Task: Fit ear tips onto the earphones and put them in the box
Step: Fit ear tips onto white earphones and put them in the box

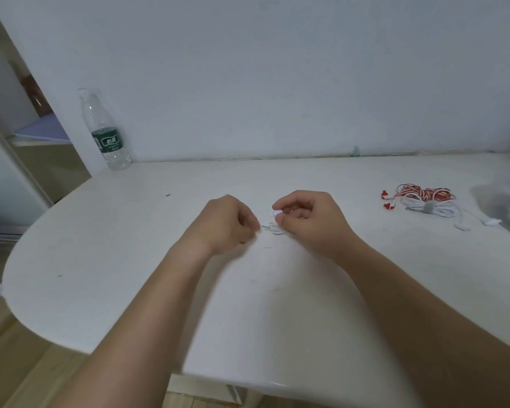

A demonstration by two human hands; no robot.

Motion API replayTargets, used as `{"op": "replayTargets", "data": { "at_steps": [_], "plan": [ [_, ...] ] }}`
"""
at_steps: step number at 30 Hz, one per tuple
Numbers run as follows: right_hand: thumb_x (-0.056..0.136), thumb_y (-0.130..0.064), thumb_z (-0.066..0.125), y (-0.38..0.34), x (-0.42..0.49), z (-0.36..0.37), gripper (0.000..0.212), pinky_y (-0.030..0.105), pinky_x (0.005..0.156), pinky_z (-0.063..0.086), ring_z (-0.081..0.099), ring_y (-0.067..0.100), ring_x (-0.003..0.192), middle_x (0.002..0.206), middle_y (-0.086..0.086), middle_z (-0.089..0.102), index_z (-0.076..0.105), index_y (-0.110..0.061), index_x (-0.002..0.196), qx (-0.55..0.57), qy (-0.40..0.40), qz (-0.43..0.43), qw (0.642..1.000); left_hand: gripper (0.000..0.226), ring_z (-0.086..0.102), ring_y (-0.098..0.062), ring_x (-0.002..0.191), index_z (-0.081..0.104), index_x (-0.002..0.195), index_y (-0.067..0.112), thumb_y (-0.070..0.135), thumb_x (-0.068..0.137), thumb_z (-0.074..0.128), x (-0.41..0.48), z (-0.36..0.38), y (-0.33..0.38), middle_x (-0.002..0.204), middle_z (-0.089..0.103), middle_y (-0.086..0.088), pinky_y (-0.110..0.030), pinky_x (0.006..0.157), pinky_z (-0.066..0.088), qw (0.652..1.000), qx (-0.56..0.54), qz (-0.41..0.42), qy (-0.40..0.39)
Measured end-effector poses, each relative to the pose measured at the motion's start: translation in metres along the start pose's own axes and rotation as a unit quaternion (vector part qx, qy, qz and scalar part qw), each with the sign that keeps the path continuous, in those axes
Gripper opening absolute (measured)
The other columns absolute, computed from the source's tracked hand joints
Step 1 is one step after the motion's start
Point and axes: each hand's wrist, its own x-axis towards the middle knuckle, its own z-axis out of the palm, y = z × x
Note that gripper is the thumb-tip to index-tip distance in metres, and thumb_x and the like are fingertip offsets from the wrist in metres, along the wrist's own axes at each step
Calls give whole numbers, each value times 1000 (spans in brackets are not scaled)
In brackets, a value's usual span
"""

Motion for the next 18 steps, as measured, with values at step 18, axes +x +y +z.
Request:
{"op": "replayTargets", "data": {
  "at_steps": [18],
  "plan": [
    [88,-2,69,4,6,-3,11,36,78,59,70,18,72,76,9,71,75,-12,89,159,41,78,983,13,74,-20,86,73,98,-2,-5,86,70,22,32,5,91,75,-14,-19,76,56,827,-561,-15,27]
  ]
}}
